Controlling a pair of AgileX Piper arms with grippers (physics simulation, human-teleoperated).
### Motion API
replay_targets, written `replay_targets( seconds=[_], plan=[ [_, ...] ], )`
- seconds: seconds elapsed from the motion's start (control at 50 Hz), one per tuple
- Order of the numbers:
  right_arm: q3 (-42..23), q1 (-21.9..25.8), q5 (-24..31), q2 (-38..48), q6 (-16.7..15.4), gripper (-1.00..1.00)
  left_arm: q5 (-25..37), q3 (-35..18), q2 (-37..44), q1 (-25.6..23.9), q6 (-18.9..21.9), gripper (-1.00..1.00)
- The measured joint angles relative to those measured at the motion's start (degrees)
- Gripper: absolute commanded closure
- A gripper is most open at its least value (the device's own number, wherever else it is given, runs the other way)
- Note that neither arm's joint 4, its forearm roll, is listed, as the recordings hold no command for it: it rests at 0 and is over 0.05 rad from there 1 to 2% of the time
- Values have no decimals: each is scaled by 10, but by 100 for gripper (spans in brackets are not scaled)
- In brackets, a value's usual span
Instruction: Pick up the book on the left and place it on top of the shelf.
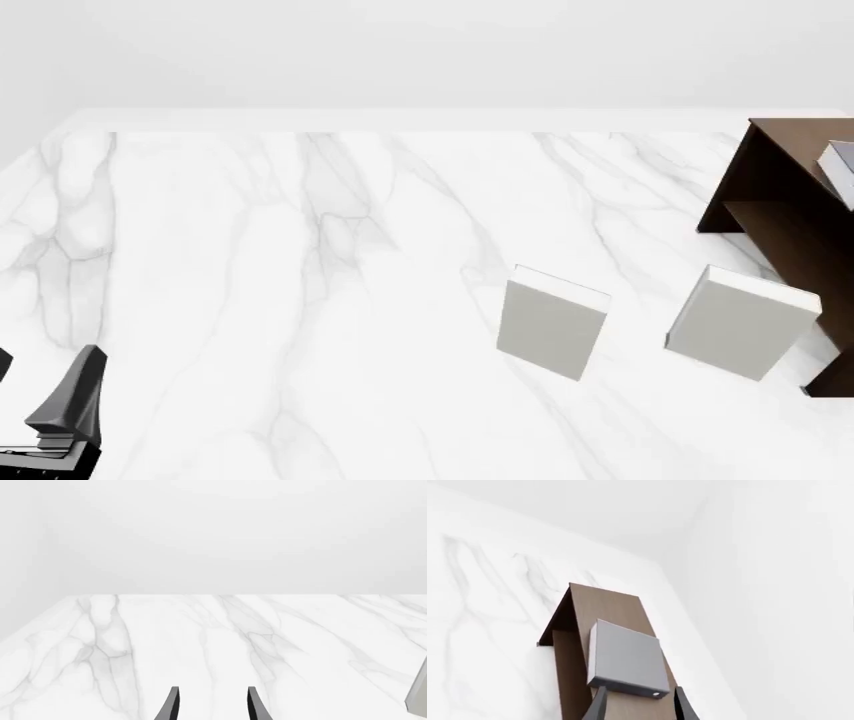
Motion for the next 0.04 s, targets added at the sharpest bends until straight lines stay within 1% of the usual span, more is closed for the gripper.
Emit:
replay_targets(
  seconds=[0.04],
  plan=[
    [3, 2, 2, -10, 4, -100, 0, 0, 0, 0, 0, -100]
  ],
)
